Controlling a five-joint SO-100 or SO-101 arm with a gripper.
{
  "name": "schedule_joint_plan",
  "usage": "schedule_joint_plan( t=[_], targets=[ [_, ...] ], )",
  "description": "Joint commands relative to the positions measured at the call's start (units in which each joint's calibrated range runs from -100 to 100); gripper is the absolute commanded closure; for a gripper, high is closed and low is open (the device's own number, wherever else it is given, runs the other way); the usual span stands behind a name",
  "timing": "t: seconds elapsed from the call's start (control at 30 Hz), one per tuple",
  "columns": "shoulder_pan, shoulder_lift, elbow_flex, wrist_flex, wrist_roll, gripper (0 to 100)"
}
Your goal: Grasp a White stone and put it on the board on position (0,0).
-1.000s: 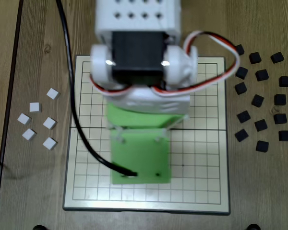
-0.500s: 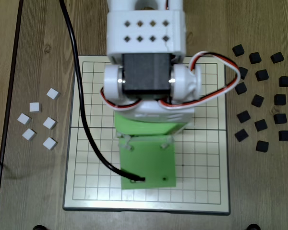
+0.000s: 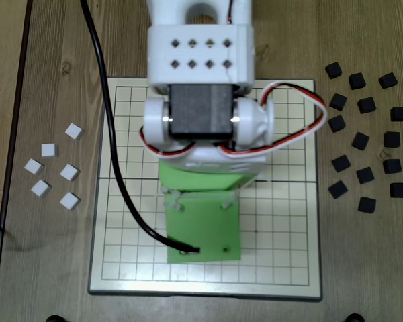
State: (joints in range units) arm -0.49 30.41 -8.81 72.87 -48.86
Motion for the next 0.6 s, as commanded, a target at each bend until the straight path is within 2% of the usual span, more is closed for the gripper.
schedule_joint_plan(
  t=[0.0,0.57],
  targets=[
    [0.4,-2.3,-1.0,-0.5,0.3,94],
    [0.8,-2.2,0.5,-2.1,0.5,94]
  ],
)
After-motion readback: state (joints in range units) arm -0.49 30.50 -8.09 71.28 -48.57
